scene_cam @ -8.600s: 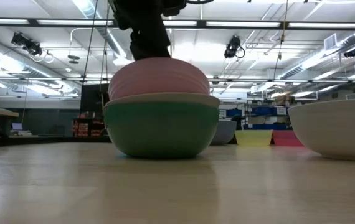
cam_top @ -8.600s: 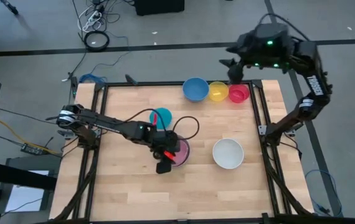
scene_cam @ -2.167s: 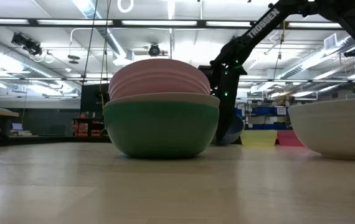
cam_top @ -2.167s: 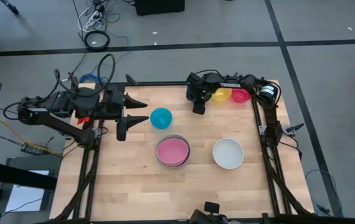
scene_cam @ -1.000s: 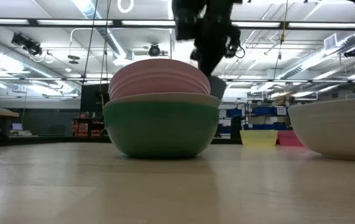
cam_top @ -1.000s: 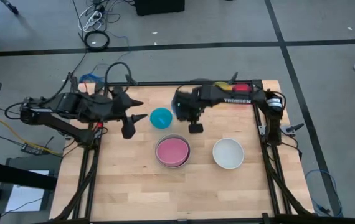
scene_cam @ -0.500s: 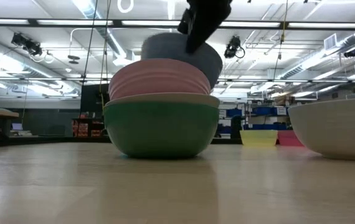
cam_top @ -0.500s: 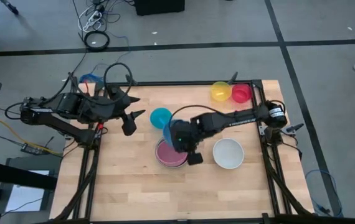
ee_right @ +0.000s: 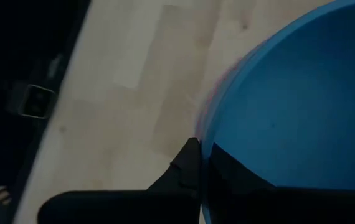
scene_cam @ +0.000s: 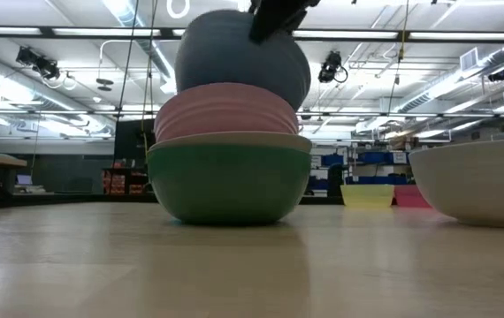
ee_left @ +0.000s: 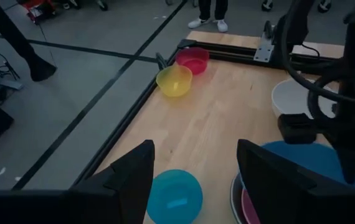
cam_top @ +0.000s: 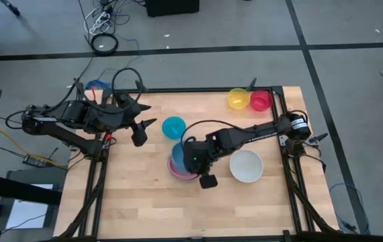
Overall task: Nest bowls inside each other
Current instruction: Stack the blue bowl on top of the pink bowl
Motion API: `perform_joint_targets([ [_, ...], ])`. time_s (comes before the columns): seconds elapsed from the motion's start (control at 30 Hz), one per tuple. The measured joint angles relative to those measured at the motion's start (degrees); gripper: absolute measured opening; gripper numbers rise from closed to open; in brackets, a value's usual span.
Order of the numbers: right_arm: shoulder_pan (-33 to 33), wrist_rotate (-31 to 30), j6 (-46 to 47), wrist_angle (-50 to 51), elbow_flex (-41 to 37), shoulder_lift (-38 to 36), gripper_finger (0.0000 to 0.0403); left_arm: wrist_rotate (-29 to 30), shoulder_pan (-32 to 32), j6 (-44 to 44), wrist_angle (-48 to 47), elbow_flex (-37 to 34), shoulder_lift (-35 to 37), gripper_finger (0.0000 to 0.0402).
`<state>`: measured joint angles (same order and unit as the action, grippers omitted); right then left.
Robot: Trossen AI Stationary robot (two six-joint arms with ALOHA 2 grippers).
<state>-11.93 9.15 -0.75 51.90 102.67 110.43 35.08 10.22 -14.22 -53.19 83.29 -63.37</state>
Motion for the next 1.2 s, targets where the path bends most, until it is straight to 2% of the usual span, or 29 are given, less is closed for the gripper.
perform_joint_targets([
  [0.23,-2.01,5.03,1.24,0.59,-0.04,6.19,0.0,0.27,0.02,-0.06,-0.13,0.0,0.0,0.0237],
  [0.4,-2.79,2.67,1.59,-0.04,0.18,7.42,0.0016,0.27,0.02,-1.04,-0.53,-0.02,0.0,0.0237],
  [0.57,-1.96,-2.31,1.35,1.56,1.83,6.29,0.007,0.27,0.02,-1.05,-0.63,-0.02,0.0,0.0237],
  [0.77,-1.87,-3.87,1.13,4.88,6.63,6.16,0.0145,0.27,0.02,-1.07,-0.57,-0.02,0.0,0.0237],
  [0.9,-2.35,-5.09,1.84,7.2,8.83,6.16,0.0173,0.25,0.02,-1.29,-0.57,-0.02,0.0,0.0237],
  [1.03,-3.47,-5.11,3.77,6.59,8.94,6.16,0.0177,0.25,0.02,-1.46,-0.58,-0.02,0.0,0.0237],
  [1.2,-5.41,-5.01,5.25,4.93,8.94,6.18,0.0163,0.25,0.02,-1.49,-0.54,-0.02,0.0,0.0237],
])
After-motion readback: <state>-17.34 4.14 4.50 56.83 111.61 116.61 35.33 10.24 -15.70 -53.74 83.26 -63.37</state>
